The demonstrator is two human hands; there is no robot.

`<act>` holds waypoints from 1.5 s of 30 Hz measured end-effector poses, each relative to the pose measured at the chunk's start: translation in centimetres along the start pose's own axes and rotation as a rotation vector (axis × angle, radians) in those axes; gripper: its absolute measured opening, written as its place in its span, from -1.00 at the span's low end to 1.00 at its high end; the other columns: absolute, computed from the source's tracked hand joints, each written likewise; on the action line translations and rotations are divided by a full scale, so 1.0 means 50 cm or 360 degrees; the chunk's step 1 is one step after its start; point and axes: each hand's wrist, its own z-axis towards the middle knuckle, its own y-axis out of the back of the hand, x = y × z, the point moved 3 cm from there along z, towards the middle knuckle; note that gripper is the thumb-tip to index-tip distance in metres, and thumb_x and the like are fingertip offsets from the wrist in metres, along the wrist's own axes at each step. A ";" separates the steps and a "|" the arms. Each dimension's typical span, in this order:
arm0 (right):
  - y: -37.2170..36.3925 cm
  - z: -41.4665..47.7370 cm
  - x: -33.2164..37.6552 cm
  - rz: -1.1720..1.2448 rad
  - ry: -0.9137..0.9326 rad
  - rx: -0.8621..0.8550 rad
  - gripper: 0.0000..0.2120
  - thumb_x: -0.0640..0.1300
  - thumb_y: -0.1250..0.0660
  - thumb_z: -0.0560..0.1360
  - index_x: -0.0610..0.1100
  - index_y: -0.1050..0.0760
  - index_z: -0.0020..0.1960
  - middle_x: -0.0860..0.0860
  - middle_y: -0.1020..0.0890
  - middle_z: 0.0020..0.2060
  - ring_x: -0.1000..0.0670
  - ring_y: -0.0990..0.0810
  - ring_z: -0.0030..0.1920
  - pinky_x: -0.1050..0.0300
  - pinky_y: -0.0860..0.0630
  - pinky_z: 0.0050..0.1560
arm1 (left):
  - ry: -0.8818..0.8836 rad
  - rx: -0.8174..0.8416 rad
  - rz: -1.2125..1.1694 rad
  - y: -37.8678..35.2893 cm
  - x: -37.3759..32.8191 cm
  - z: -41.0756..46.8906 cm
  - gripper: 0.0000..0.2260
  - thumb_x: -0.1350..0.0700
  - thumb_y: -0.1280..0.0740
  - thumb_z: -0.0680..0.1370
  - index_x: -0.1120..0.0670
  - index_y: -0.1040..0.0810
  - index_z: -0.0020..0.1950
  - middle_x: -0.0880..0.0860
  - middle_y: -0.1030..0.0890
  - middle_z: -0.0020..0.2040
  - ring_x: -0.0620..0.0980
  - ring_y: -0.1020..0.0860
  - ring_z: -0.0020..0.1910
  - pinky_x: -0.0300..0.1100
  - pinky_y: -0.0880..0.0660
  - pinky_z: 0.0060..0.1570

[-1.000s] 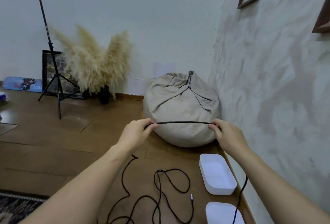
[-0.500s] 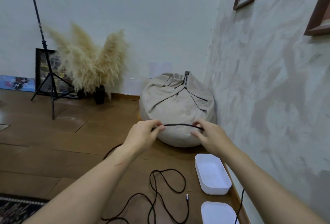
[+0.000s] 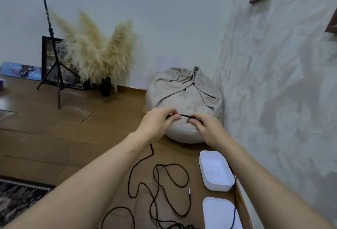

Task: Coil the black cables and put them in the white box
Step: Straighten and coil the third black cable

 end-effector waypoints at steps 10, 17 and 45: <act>0.001 -0.022 -0.017 0.0230 -0.0113 0.0106 -0.82 0.11 -0.28 0.62 0.07 -0.60 0.07 0.18 -0.54 -0.35 0.15 -0.48 -0.28 0.17 -0.38 -0.23 | -0.0023 0.0141 0.0054 -0.019 0.031 -0.014 -0.82 -0.14 -0.28 0.65 -0.11 -0.61 -0.02 -0.12 -0.63 -0.21 -0.16 -0.55 -0.23 -0.10 -0.48 -0.20; 0.052 -0.039 -0.076 -0.0097 -0.0259 -0.0241 -0.75 0.12 -0.21 0.64 0.05 -0.58 -0.08 0.13 -0.64 -0.21 0.04 -0.57 -0.14 0.07 -0.44 -0.17 | 0.0114 0.0066 0.0135 0.007 0.090 -0.027 -0.78 -0.13 -0.30 0.64 -0.06 -0.60 -0.11 -0.06 -0.59 -0.31 -0.13 -0.52 -0.29 -0.11 -0.40 -0.29; 0.031 -0.039 -0.059 -0.0030 -0.0207 0.0053 -0.72 0.17 -0.31 0.58 0.15 -0.54 0.25 0.21 -0.59 -0.06 0.10 -0.54 0.01 0.06 -0.47 0.03 | -0.0041 -0.0171 0.0157 0.033 0.028 -0.013 -0.83 -0.11 -0.33 0.62 -0.06 -0.60 -0.07 -0.12 -0.58 -0.32 -0.13 -0.50 -0.33 -0.09 -0.45 -0.30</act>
